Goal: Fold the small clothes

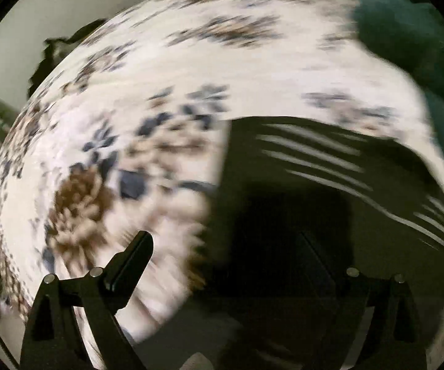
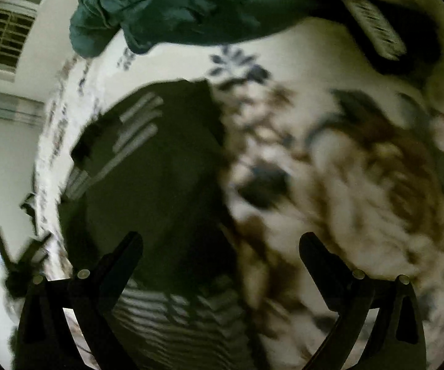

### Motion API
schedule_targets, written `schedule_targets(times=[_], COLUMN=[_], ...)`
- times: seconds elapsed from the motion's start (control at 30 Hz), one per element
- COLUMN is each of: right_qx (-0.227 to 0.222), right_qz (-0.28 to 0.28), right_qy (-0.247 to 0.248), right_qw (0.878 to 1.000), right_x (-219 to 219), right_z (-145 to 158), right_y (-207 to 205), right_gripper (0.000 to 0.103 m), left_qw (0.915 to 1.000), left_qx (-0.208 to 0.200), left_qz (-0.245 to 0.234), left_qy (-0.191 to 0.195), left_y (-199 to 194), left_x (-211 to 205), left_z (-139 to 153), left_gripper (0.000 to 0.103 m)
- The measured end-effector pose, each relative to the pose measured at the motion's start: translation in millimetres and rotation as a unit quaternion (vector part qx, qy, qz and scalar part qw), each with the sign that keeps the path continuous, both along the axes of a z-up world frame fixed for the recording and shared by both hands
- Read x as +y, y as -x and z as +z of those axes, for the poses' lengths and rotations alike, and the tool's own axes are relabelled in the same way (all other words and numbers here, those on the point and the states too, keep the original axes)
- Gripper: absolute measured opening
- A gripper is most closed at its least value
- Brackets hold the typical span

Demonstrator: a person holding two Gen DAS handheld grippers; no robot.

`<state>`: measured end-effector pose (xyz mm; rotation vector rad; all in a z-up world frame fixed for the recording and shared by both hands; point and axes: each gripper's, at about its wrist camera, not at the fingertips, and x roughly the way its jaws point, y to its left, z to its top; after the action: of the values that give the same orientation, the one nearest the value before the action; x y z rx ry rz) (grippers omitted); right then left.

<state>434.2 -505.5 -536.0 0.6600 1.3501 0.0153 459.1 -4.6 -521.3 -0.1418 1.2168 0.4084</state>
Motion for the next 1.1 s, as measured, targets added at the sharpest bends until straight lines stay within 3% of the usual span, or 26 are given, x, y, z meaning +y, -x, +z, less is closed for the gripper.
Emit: schedule_targets(times=[0.1,0.2,0.3,0.37,0.4,0.43,0.57,0.7,0.8,0.9,1.0,1.03,1.1], right_qx=[0.001,-0.01,0.032,0.05,0.06,0.064,0.087,0.074,0.059,0.058,0.07,0.071,0.06], right_qz=[0.009,0.045,0.095,0.118,0.132,0.137,0.097,0.07,0.038,0.011,0.033,0.047,0.076], right_qy=[0.048,0.072,0.109,0.159,0.196,0.214,0.169,0.148,0.121,0.088,0.077,0.074,0.084], right_qw=[0.999,0.996,0.989,0.979,0.97,0.965,0.977,0.984,0.99,0.994,0.994,0.994,0.992], right_x=[14,40,72,84,85,81,45,25,15,7,11,15,25], right_z=[1,13,0,-10,-14,-15,-9,17,32,22,-4,-12,-13], right_y=[-33,-53,-75,-78,-73,-62,-15,4,2,-15,-44,-51,-57], right_gripper=[0.086,0.086,0.085,0.066,0.048,0.047,0.047,0.049,0.067,0.07,0.07,0.068,0.034], left_qw=[0.9992,0.9971,0.9961,0.9972,0.9977,0.9978,0.9982,0.9997,0.9997,0.999,0.9974,0.9965,0.9964], left_qx=[0.036,0.058,0.057,0.059,0.059,0.06,0.055,0.019,0.01,0.029,0.058,0.069,0.079], left_qz=[-0.008,-0.036,-0.046,-0.035,-0.026,-0.024,-0.022,-0.01,-0.019,-0.03,-0.025,-0.025,-0.014], left_qy=[-0.014,-0.032,-0.048,-0.031,-0.019,-0.013,-0.01,-0.009,-0.015,-0.018,-0.035,-0.039,-0.026], left_y=[-23,-38,-48,-50,-50,-49,-46,-31,-17,-18,-26,-29,-32], left_x=[14,8,4,9,12,13,23,26,18,8,13,13,20], left_z=[-38,-57,-64,-65,-64,-63,-57,-22,-8,-19,-44,-52,-64], left_gripper=[0.094,0.097,0.103,0.103,0.103,0.103,0.103,0.103,0.103,0.103,0.103,0.103,0.103])
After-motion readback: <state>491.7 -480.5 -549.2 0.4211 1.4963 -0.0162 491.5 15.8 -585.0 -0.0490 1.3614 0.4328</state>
